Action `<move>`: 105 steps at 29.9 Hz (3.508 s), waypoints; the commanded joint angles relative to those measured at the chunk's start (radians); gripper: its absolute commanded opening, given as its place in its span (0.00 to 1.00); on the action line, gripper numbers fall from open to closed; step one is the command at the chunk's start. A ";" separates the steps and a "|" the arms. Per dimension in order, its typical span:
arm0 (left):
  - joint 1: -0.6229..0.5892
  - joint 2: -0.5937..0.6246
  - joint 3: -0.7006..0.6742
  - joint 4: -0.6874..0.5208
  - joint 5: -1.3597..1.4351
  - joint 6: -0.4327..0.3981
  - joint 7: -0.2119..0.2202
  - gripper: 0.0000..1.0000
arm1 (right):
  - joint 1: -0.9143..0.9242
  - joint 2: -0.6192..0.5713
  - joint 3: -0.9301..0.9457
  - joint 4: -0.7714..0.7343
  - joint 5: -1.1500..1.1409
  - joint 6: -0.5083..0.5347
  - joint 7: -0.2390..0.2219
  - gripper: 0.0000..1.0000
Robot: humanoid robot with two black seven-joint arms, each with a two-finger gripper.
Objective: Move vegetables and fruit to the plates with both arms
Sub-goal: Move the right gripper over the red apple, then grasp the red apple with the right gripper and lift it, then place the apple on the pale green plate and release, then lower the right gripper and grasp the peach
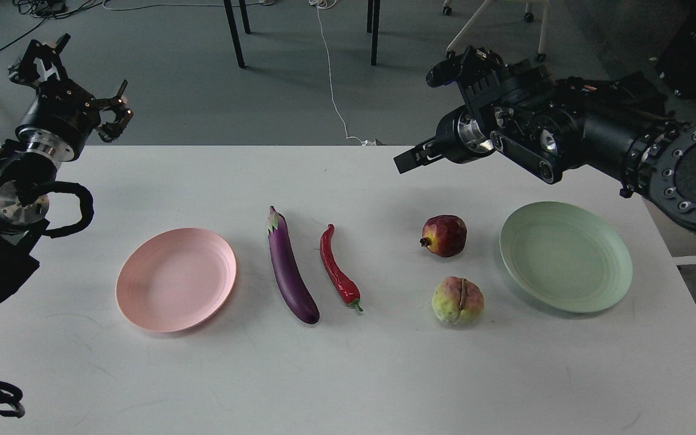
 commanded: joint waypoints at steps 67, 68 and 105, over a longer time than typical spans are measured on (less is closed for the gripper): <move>0.035 0.023 -0.001 -0.008 0.003 0.000 0.000 0.99 | -0.157 -0.339 -0.041 0.122 -0.145 -0.019 0.027 0.66; 0.035 0.023 -0.001 -0.008 0.003 0.000 0.000 0.99 | -0.161 -0.341 -0.041 0.122 -0.145 -0.021 0.027 0.70; 0.043 0.052 0.001 -0.031 0.003 0.000 -0.004 0.99 | 0.135 -0.183 -0.028 0.607 -0.162 -0.033 0.024 0.98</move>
